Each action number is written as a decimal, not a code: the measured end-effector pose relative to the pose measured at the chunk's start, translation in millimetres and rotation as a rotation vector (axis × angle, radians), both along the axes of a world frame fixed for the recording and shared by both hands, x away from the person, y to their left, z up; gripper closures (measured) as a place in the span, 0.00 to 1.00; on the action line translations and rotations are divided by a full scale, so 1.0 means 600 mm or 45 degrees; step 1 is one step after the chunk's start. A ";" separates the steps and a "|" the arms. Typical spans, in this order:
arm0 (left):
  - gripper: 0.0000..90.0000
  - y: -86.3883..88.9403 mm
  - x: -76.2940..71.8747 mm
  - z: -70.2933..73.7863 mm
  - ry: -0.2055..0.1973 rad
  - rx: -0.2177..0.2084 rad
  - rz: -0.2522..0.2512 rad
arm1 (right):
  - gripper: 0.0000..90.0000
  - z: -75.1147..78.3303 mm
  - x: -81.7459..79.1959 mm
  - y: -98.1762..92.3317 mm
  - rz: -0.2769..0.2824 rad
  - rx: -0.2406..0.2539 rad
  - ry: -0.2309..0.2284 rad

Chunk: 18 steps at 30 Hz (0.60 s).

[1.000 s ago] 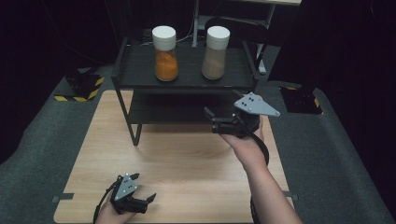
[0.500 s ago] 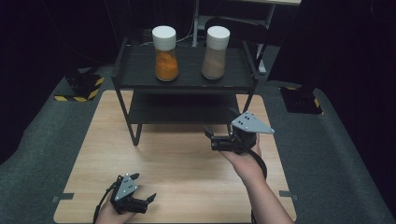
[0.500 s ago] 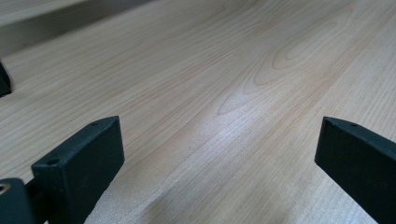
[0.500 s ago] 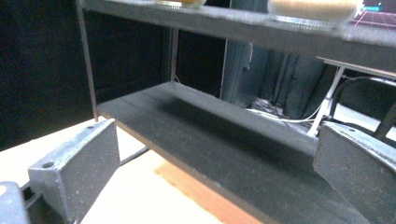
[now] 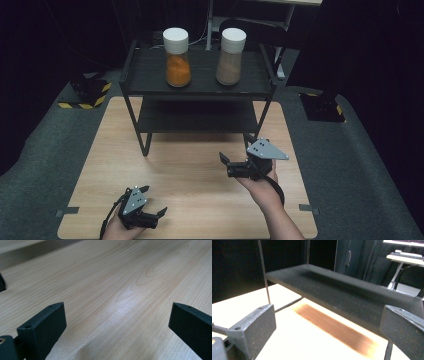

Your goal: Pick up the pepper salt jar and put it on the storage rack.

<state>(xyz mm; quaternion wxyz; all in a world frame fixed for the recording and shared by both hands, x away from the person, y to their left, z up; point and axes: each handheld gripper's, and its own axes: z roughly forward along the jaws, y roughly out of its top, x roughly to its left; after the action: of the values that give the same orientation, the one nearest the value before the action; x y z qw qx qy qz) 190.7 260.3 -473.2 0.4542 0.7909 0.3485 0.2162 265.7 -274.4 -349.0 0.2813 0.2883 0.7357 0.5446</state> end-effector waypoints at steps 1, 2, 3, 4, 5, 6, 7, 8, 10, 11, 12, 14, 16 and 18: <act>0.02 0.000 0.000 0.000 0.000 0.000 0.001 | 0.00 -0.006 -0.001 -0.002 0.001 -0.002 0.006; 0.02 0.000 0.000 0.000 0.000 0.001 0.002 | 0.00 -0.010 -0.002 -0.002 0.001 -0.002 0.011; 0.02 -0.001 0.000 0.000 -0.002 0.004 0.001 | 0.00 -0.015 -0.003 -0.004 0.002 -0.002 0.017; 0.02 -0.001 0.000 0.000 -0.002 0.004 0.001 | 0.00 -0.020 -0.004 -0.005 0.003 -0.001 0.024; 0.02 -0.001 0.000 0.000 -0.003 0.005 0.001 | 0.00 -0.025 -0.005 -0.006 0.005 -0.003 0.028; 0.02 -0.001 0.000 0.000 -0.003 0.006 0.000 | 0.00 -0.030 -0.007 -0.008 0.005 -0.007 0.035; 0.02 -0.001 0.000 0.000 -0.002 0.005 0.000 | 0.00 -0.034 -0.008 -0.008 0.005 -0.008 0.039; 0.02 -0.001 0.000 0.000 -0.002 0.004 0.000 | 0.00 -0.038 -0.009 -0.009 0.005 -0.013 0.042; 0.02 -0.001 0.000 0.000 -0.002 0.002 0.001 | 0.00 -0.047 -0.012 -0.011 0.002 -0.021 0.054; 0.02 -0.001 -0.001 0.000 -0.004 0.003 0.001 | 0.00 -0.050 -0.012 -0.012 0.003 -0.022 0.059; 0.02 -0.001 -0.001 0.000 -0.005 0.004 0.001 | 0.00 -0.054 -0.013 -0.013 0.002 -0.021 0.065; 0.02 -0.002 -0.001 0.000 -0.005 0.006 0.002 | 0.00 -0.063 -0.016 -0.016 -0.001 -0.020 0.075; 0.02 -0.002 -0.001 0.000 -0.004 0.007 0.002 | 0.00 -0.071 -0.018 -0.017 -0.001 -0.022 0.083; 0.02 -0.002 -0.001 0.000 -0.004 0.007 0.002 | 0.00 -0.078 -0.020 -0.019 -0.002 -0.025 0.093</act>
<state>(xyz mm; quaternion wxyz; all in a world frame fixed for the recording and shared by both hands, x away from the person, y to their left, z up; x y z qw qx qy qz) 190.3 259.1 -473.0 0.4524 0.7915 0.3477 0.2190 253.8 -285.7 -395.5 0.2575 0.3057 0.7505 0.5262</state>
